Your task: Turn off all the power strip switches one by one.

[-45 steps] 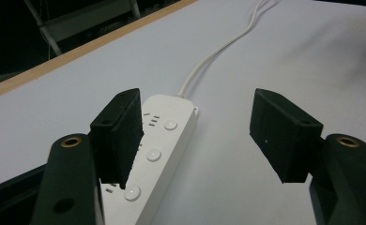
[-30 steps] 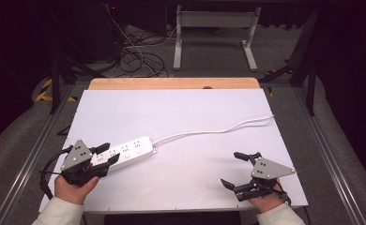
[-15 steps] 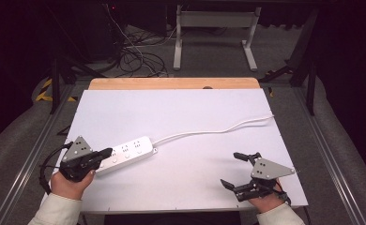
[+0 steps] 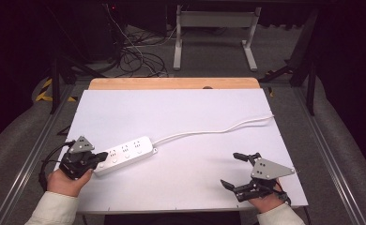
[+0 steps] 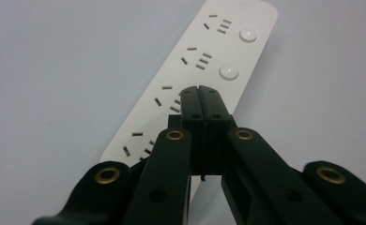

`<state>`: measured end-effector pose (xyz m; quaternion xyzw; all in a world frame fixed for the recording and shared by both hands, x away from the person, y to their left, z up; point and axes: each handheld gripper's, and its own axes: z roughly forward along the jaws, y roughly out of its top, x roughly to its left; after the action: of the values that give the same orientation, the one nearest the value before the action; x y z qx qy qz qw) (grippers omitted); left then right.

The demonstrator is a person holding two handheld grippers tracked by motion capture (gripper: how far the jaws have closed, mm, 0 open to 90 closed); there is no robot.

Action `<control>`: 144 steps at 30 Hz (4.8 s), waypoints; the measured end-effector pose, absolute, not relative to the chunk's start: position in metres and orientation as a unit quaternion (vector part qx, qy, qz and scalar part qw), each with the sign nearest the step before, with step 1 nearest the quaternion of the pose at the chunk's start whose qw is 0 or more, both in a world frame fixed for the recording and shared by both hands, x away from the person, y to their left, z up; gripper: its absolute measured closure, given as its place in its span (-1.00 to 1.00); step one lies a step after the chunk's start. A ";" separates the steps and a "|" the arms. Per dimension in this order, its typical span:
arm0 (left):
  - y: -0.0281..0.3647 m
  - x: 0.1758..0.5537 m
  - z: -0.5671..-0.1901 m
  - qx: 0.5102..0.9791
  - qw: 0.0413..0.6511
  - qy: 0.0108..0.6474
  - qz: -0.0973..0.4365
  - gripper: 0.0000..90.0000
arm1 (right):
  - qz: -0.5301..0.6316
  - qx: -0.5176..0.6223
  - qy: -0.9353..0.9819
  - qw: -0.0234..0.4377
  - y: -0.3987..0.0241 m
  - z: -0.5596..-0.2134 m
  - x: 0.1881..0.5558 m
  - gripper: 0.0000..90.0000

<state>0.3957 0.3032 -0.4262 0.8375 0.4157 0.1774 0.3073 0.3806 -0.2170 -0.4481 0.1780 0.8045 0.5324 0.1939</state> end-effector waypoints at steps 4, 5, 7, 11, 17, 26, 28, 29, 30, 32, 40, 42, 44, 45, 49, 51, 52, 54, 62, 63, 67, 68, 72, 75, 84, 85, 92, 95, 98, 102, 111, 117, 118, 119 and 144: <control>0.303 0.396 -0.430 0.841 0.295 0.419 0.171 1.00 | 0.532 0.177 0.805 0.194 -0.217 -0.448 0.380 -0.84; 0.304 0.396 -0.431 0.842 0.290 0.420 0.173 1.00 | 0.533 0.177 0.805 0.193 -0.217 -0.448 0.380 -0.84; 0.304 0.395 -0.432 0.844 0.287 0.419 0.174 1.00 | 0.532 0.177 0.805 0.192 -0.217 -0.448 0.381 -0.84; 0.306 0.395 -0.435 0.845 0.281 0.421 0.173 1.00 | 0.532 0.176 0.806 0.192 -0.217 -0.448 0.380 -0.84; 0.311 0.395 -0.440 0.848 0.271 0.426 0.165 1.00 | 0.533 0.174 0.805 0.194 -0.217 -0.448 0.380 -0.84; 0.310 0.397 -0.445 0.850 0.262 0.427 0.161 1.00 | 0.531 0.173 0.807 0.193 -0.217 -0.448 0.380 -0.84; 0.310 0.397 -0.445 0.850 0.265 0.428 0.158 1.00 | 0.531 0.174 0.807 0.193 -0.217 -0.448 0.380 -0.84; 0.310 0.397 -0.445 0.851 0.264 0.426 0.158 1.00 | 0.531 0.174 0.807 0.193 -0.217 -0.448 0.380 -0.84; 0.310 0.397 -0.445 0.851 0.261 0.427 0.159 1.00 | 0.532 0.172 0.806 0.194 -0.217 -0.448 0.380 -0.84; 0.310 0.398 -0.446 0.851 0.260 0.428 0.158 1.00 | 0.531 0.172 0.807 0.194 -0.217 -0.448 0.380 -0.84; 0.309 0.398 -0.448 0.849 0.258 0.432 0.162 1.00 | 0.532 0.171 0.806 0.193 -0.217 -0.448 0.380 -0.84; 0.308 0.398 -0.449 0.849 0.258 0.432 0.164 1.00 | 0.532 0.171 0.807 0.193 -0.217 -0.448 0.380 -0.84; 0.308 0.398 -0.449 0.848 0.258 0.433 0.166 1.00 | 0.532 0.171 0.807 0.193 -0.217 -0.448 0.379 -0.84; 0.308 0.398 -0.449 0.847 0.258 0.434 0.165 1.00 | 0.532 0.171 0.806 0.193 -0.217 -0.448 0.379 -0.84; 0.303 0.397 -0.448 0.849 0.245 0.435 0.176 1.00 | 0.531 0.171 0.807 0.194 -0.217 -0.448 0.379 -0.84; 0.304 0.397 -0.448 0.849 0.244 0.435 0.175 1.00 | 0.532 0.172 0.806 0.192 -0.217 -0.448 0.379 -0.84; 0.304 0.397 -0.448 0.848 0.246 0.437 0.171 1.00 | 0.532 0.172 0.807 0.192 -0.217 -0.448 0.379 -0.84; 0.303 0.396 -0.448 0.846 0.245 0.438 0.178 1.00 | 0.531 0.172 0.807 0.193 -0.217 -0.448 0.379 -0.84; 0.298 0.395 -0.449 0.848 0.247 0.437 0.174 1.00 | 0.532 0.170 0.807 0.193 -0.217 -0.448 0.378 -0.84; 0.297 0.395 -0.449 0.849 0.242 0.434 0.181 1.00 | 0.531 0.170 0.807 0.194 -0.217 -0.448 0.379 -0.84; 0.299 0.395 -0.449 0.846 0.248 0.439 0.175 1.00 | 0.533 0.171 0.806 0.193 -0.218 -0.448 0.378 -0.84; 0.299 0.395 -0.449 0.846 0.248 0.439 0.175 1.00 | 0.533 0.171 0.806 0.193 -0.218 -0.448 0.378 -0.84; 0.300 0.395 -0.450 0.843 0.257 0.442 0.168 1.00 | 0.533 0.170 0.806 0.193 -0.218 -0.448 0.378 -0.84; 0.301 0.395 -0.450 0.842 0.258 0.442 0.169 1.00 | 0.533 0.170 0.806 0.192 -0.218 -0.448 0.378 -0.84; 0.298 0.394 -0.450 0.844 0.249 0.439 0.182 1.00 | 0.530 0.168 0.809 0.191 -0.216 -0.448 0.378 -0.84; 0.298 0.394 -0.450 0.843 0.251 0.440 0.180 1.00 | 0.531 0.169 0.808 0.190 -0.216 -0.448 0.378 -0.84; 0.300 0.394 -0.450 0.840 0.256 0.443 0.179 1.00 | 0.532 0.169 0.807 0.191 -0.218 -0.448 0.377 -0.84; 0.300 0.393 -0.452 0.838 0.258 0.447 0.179 1.00 | 0.534 0.168 0.806 0.193 -0.218 -0.448 0.376 -0.84; 0.300 0.391 -0.452 0.838 0.257 0.444 0.185 1.00 | 0.535 0.167 0.805 0.193 -0.219 -0.448 0.376 -0.84; 0.299 0.390 -0.453 0.839 0.252 0.443 0.192 1.00 | 0.533 0.165 0.807 0.193 -0.218 -0.448 0.376 -0.84; 0.311 0.388 -0.439 0.815 0.321 0.447 0.181 1.00 | 0.532 0.166 0.807 0.194 -0.217 -0.448 0.377 -0.84; 0.302 0.388 -0.432 0.823 0.337 0.421 0.180 1.00 | 0.529 0.166 0.809 0.194 -0.216 -0.448 0.377 -0.84; 0.300 0.388 -0.431 0.823 0.339 0.420 0.177 1.00 | 0.529 0.166 0.809 0.195 -0.216 -0.448 0.377 -0.84; 0.300 0.388 -0.431 0.823 0.339 0.420 0.177 1.00 | 0.530 0.167 0.808 0.194 -0.217 -0.448 0.376 -0.84; 0.283 0.410 -0.448 0.849 0.310 0.402 0.150 1.00 | 0.530 0.165 0.810 0.189 -0.216 -0.449 0.377 -0.84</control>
<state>0.4102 0.2826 -0.4485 0.8486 0.4019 0.1497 0.3097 0.3773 -0.2156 -0.4486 0.1650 0.8100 0.5300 0.1891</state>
